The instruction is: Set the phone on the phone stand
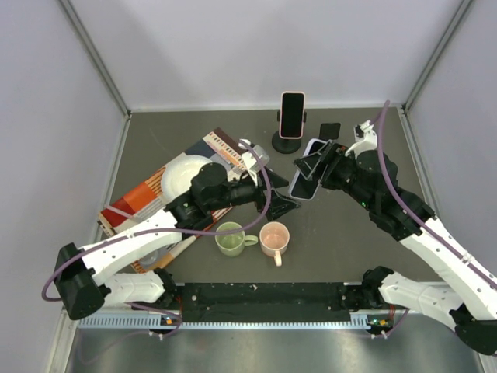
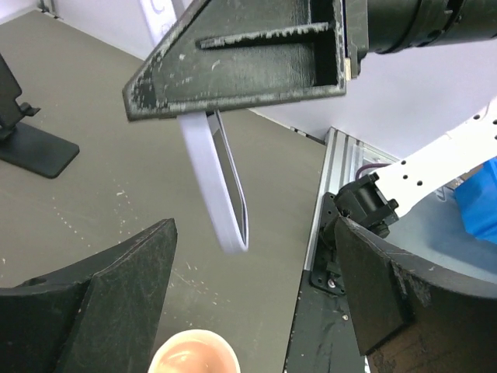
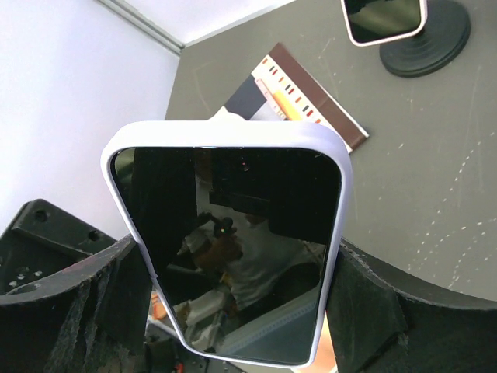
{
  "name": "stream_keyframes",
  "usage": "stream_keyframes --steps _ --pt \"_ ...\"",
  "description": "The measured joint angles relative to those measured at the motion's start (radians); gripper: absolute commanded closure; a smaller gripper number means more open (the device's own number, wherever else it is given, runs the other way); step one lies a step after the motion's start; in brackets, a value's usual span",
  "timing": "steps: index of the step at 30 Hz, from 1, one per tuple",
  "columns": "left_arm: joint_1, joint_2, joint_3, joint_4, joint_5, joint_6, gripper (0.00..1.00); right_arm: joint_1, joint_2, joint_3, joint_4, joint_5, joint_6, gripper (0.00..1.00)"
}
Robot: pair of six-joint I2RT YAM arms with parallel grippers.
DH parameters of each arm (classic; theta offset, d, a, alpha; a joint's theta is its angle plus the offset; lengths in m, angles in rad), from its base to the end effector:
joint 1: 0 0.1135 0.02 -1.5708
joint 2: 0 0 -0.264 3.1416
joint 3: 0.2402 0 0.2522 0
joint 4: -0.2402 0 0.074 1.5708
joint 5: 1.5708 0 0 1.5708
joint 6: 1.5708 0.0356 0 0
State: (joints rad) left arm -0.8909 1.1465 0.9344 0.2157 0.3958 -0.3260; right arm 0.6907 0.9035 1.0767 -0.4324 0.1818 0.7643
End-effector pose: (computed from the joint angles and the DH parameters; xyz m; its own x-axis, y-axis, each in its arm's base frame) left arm 0.1592 -0.2188 0.3616 -0.3053 -0.0924 -0.9478 0.9101 0.2646 -0.3189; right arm 0.1528 0.1180 0.3942 -0.4830 0.4838 -0.7298 -0.2183 0.7406 0.6355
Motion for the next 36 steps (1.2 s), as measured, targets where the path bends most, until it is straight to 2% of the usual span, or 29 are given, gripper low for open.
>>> stream_keyframes --steps 9,13,18,22,25,29,33,36 --pt "-0.013 0.077 0.067 0.010 -0.019 0.014 0.22 0.000 -0.020 -0.058 0.048 -0.022 0.060 1.00" --pt "-0.013 0.094 0.090 0.008 -0.021 0.014 0.22 0.000 -0.031 -0.076 0.071 -0.023 0.058 1.00" --pt "-0.013 0.097 0.107 -0.016 -0.023 0.014 0.21 0.000 -0.033 -0.076 0.076 -0.004 0.016 1.00" --pt "-0.013 0.086 0.118 -0.061 -0.042 0.016 0.21 -0.016 -0.033 -0.082 0.100 0.045 -0.081 1.00" --pt "-0.010 0.048 0.118 -0.108 -0.080 0.027 0.21 -0.085 -0.037 -0.112 0.159 0.059 -0.159 1.00" --pt "0.025 -0.054 0.109 -0.166 -0.158 0.042 0.20 -0.237 0.019 -0.143 0.258 0.063 -0.252 1.00" --pt "0.136 -0.156 0.088 -0.193 -0.165 0.045 0.20 -0.380 0.151 -0.181 0.442 0.034 -0.357 1.00" --pt "0.222 -0.201 0.064 -0.220 -0.148 0.051 0.20 -0.444 0.296 -0.179 0.562 0.003 -0.465 1.00"
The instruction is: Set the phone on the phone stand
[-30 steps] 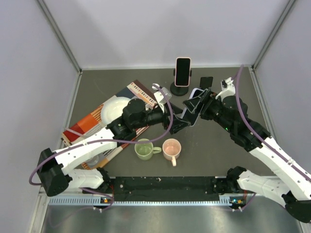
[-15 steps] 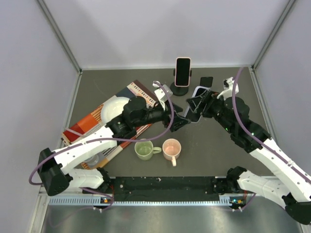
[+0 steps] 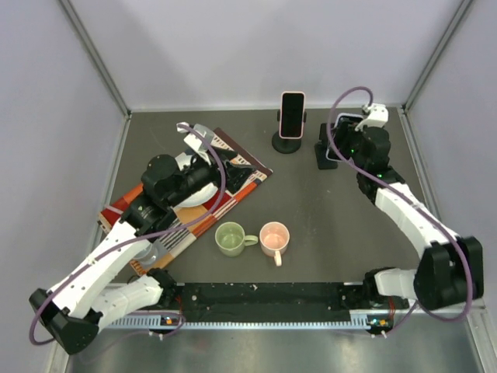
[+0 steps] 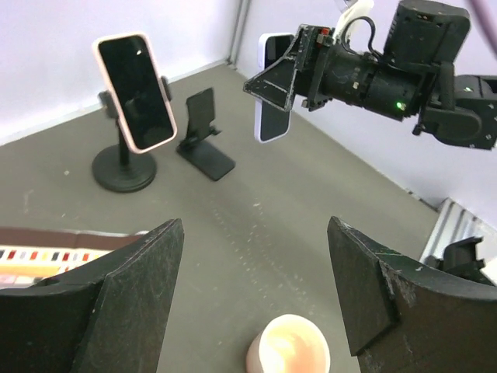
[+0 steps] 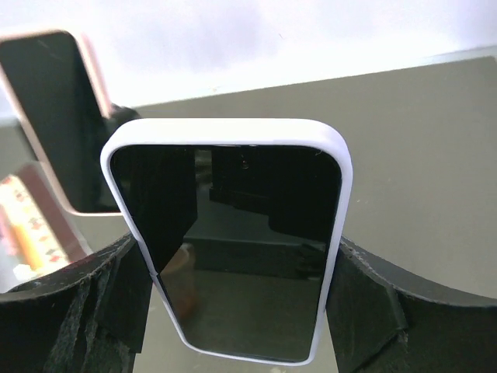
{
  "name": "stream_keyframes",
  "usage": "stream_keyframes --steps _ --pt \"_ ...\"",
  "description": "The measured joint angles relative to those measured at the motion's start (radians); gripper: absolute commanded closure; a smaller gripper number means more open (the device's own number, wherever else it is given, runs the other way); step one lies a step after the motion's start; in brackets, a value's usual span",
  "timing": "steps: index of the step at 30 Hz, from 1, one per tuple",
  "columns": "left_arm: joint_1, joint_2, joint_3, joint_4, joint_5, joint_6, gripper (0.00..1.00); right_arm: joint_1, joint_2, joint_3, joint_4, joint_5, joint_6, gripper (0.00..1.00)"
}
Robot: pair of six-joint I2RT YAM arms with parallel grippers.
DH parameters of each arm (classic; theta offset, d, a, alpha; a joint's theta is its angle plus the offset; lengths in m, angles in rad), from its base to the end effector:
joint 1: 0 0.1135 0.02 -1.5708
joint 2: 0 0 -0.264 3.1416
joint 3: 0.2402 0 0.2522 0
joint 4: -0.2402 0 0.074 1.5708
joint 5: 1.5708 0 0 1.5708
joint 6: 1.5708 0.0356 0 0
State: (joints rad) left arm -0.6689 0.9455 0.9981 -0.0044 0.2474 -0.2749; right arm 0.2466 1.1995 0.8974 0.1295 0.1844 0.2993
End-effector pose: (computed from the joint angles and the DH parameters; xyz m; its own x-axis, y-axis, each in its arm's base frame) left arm 0.1635 -0.1404 0.4056 -0.1789 -0.1940 -0.9645 0.7736 0.5780 -0.2598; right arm 0.2763 0.0628 0.3252 -0.1782 0.2540 -0.9506 -0.0128 0.9654 0.2604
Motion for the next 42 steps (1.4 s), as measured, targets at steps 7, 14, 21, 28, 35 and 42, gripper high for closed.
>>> stream_keyframes --steps 7,14,21,28,35,42 --pt "0.038 -0.056 -0.059 -0.080 0.000 0.058 0.20 -0.021 0.315 0.027 0.241 -0.064 -0.221 1.00" --pt "0.038 -0.091 -0.060 -0.115 -0.038 0.116 0.20 -0.021 0.491 0.130 0.407 -0.062 -0.299 1.00" --pt "0.038 -0.101 -0.064 -0.126 -0.059 0.136 0.20 -0.026 0.555 0.196 0.512 -0.028 -0.333 1.00" --pt "0.038 -0.094 -0.071 -0.132 -0.063 0.145 0.20 -0.047 0.616 0.203 0.559 -0.046 -0.311 1.00" --pt "0.038 -0.082 -0.071 -0.132 -0.065 0.147 0.20 -0.100 0.649 0.203 0.579 -0.111 -0.254 1.00" --pt "0.040 -0.076 -0.071 -0.132 -0.067 0.147 0.20 -0.106 0.659 0.203 0.589 -0.140 -0.241 1.00"
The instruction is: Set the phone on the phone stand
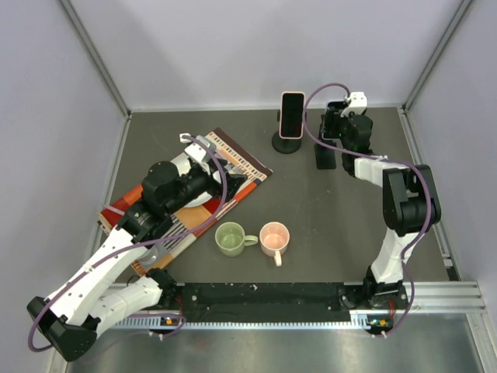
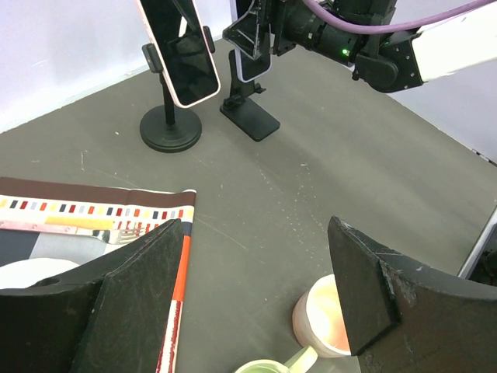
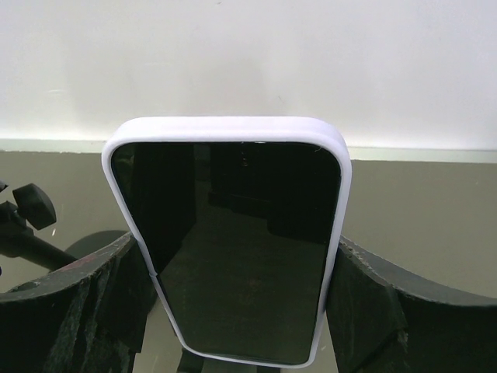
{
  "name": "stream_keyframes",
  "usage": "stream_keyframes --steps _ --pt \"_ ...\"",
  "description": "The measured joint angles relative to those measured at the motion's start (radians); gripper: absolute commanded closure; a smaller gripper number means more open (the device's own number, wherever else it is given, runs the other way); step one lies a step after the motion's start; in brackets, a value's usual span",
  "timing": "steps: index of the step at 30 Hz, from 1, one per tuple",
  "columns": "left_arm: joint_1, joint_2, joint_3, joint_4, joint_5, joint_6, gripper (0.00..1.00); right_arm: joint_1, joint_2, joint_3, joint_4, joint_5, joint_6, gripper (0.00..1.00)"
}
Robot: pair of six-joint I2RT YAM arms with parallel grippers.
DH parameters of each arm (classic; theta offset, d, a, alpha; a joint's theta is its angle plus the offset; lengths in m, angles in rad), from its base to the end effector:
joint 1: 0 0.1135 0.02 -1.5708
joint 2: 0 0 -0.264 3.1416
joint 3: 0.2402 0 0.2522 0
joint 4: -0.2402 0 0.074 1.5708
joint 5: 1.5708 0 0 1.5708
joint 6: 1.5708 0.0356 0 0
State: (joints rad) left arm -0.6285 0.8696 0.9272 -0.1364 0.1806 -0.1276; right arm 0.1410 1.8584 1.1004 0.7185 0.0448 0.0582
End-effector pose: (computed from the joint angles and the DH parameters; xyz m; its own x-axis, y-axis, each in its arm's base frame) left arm 0.1576 -0.1224 0.3806 -0.1552 -0.0420 -0.9870 0.7092 0.6907 -0.1409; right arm 0.4195 0.0579 0.2375 -0.0446 0.0524 -0.9976 -0.0936 0.9940 0.0564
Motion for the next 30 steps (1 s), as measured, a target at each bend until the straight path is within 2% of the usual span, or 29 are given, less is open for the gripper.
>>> stream_keyframes --steps 12,30 --pt "0.005 0.003 0.000 -0.001 -0.003 0.000 0.20 0.000 0.003 -0.012 0.022 -0.026 0.069 1.00" --pt "0.006 0.004 0.000 0.000 -0.003 0.000 0.20 0.008 0.014 -0.017 0.024 -0.027 0.064 0.98"
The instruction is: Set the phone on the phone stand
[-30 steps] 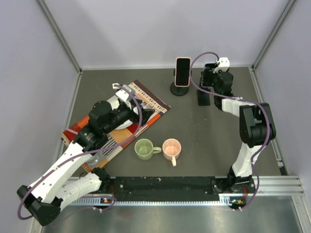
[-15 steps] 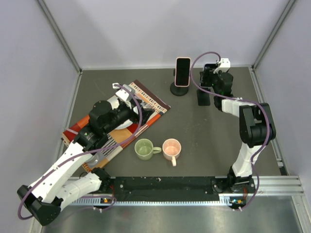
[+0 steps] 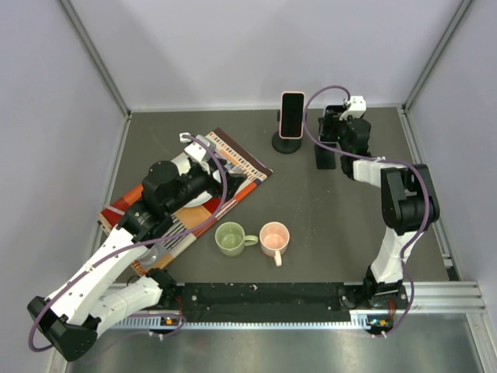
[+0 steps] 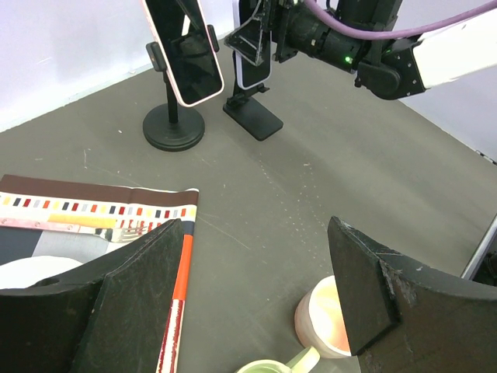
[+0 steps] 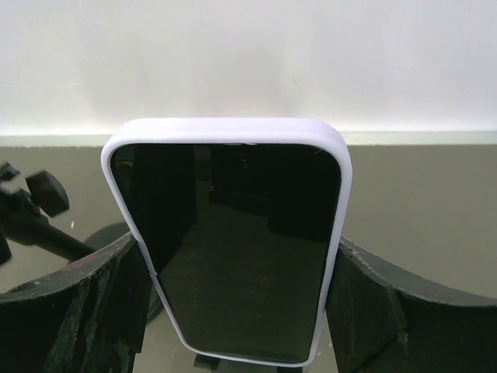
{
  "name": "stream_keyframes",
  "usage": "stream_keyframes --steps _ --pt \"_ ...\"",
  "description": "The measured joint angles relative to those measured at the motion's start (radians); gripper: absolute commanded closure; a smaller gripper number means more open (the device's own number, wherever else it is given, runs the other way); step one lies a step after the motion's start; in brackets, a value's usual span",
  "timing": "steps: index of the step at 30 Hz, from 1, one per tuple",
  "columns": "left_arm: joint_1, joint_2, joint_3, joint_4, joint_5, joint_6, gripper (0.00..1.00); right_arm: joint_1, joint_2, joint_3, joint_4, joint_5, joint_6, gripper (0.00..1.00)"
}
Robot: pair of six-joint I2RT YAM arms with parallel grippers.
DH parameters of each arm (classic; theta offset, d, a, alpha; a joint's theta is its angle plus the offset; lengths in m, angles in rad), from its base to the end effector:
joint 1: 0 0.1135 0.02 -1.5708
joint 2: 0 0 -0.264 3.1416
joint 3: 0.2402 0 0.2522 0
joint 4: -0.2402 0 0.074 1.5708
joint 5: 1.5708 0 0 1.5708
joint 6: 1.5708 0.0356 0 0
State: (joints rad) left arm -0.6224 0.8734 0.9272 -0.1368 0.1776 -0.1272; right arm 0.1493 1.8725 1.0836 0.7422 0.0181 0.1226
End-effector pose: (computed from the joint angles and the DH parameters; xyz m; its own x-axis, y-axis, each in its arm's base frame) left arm 0.1592 -0.1220 0.3799 -0.1577 -0.0405 -0.9866 0.7025 0.6976 -0.1409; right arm 0.4185 0.0623 0.2289 -0.0618 0.1144 -0.9915 -0.1242 0.9848 0.1213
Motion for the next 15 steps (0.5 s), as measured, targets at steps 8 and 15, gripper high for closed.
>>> stream_keyframes --steps 8,15 --pt "0.000 0.000 0.000 0.000 0.000 0.000 0.20 0.008 0.022 -0.042 0.030 0.016 -0.015 0.96" --pt "0.000 0.000 0.000 0.000 0.000 0.000 0.20 0.012 0.023 -0.043 0.037 0.023 -0.016 0.94"
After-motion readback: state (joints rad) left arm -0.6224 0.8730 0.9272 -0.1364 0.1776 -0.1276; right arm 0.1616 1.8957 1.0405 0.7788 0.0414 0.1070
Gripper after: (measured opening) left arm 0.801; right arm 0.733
